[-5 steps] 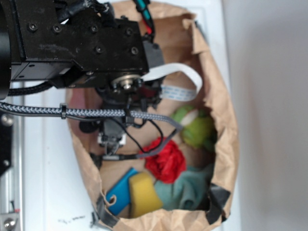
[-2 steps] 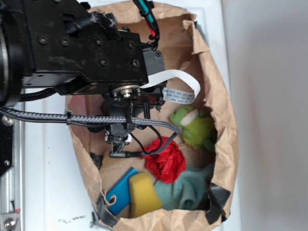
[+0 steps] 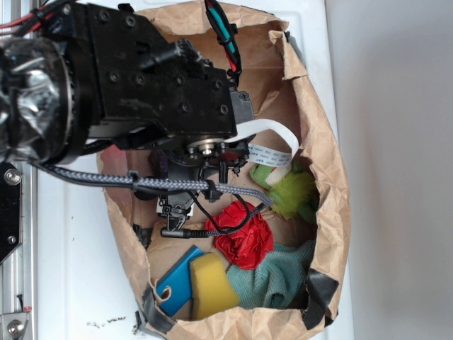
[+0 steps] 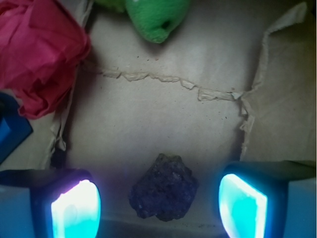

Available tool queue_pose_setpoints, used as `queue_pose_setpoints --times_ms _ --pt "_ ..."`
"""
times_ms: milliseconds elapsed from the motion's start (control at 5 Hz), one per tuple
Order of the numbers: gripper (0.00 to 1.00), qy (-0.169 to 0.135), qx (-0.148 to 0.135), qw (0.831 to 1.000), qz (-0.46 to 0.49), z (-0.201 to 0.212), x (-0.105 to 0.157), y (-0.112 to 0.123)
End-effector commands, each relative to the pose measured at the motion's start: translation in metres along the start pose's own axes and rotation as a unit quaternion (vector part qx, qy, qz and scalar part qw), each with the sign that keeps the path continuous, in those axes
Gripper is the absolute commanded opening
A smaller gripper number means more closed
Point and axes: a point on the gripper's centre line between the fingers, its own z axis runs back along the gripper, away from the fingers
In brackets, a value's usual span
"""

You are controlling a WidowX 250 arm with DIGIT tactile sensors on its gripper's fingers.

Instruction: Grab the rock.

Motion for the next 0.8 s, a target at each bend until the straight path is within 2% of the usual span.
queue_pose_setpoints --times_ms 0,200,600 --pt "1.00 0.004 0.013 0.999 -0.029 -0.007 0.003 -0.013" --pt "1.00 0.007 0.027 0.999 -0.037 -0.016 -0.002 -0.017" --pt "1.00 -0.004 0.025 0.999 -0.033 -0.024 -0.004 -0.022"
